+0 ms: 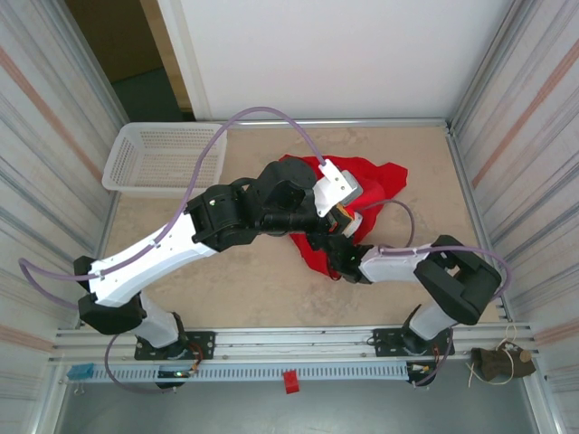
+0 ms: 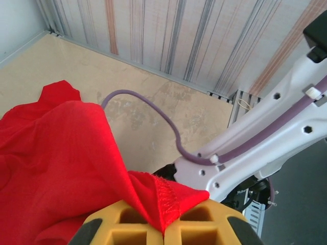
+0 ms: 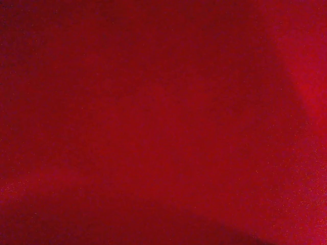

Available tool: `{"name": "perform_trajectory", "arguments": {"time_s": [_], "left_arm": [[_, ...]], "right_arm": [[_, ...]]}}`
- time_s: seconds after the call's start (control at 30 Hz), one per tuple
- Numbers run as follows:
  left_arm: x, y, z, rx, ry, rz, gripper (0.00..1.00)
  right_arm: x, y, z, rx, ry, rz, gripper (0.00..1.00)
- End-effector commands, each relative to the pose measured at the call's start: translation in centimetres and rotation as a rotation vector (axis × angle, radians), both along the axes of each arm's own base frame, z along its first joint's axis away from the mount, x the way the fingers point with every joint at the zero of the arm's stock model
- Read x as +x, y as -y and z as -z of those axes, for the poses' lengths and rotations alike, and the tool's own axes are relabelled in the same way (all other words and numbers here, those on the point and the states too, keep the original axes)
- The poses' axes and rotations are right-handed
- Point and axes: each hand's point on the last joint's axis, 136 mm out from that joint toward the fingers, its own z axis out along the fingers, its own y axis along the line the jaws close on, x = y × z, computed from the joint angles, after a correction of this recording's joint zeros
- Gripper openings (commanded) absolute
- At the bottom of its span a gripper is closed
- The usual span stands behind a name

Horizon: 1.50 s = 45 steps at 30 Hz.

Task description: Fold the inside-out t-shirt

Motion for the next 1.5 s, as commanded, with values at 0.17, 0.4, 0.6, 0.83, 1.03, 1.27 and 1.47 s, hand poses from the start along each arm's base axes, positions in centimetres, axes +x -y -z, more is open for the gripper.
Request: {"name": "perform_trajectory", "arguments": {"time_s": [0.17,0.4,0.6,0.83,1.03,1.27,1.47], "left_arm": [[2.9,-2.5,-1.6,0.023,0.077,-0.183,0.00],[2.4,-1.9,-2.1,-0.015,0.053,-0.152,0.00],[-0.4,1.2,-3.6,-0.102,-0.045,-0.007,0.00],[-5.1,4.3,-7.7,-0.217,-0.105,0.169,0.00],[-6.2,4.1,-8.8,-0.240,-0.092,0.174,0.00],[-5.6,4.7,-6.3,-0.200,-0.116,0.140,0.00],[-6.4,7.4,-4.0,-0.210,-0.241,0.187,0.00]], "right_arm": [[-0.4,-0.8,-3.1,0.104,0.122,-0.111,0.00],[-0.4,-0.7,-2.7,0.106,0.106,-0.102,0.00],[1.5,-1.5,-2.2,0.078,0.061,0.000,0.00],[4.1,-1.7,-1.8,0.115,0.041,0.109,0.00],[4.5,0.5,-1.6,0.115,0.027,0.177,0.00],[4.3,2.4,-3.9,0.126,0.066,0.186,0.00],[5.1,1.9,-6.3,0.137,0.115,0.189,0.00]]}}
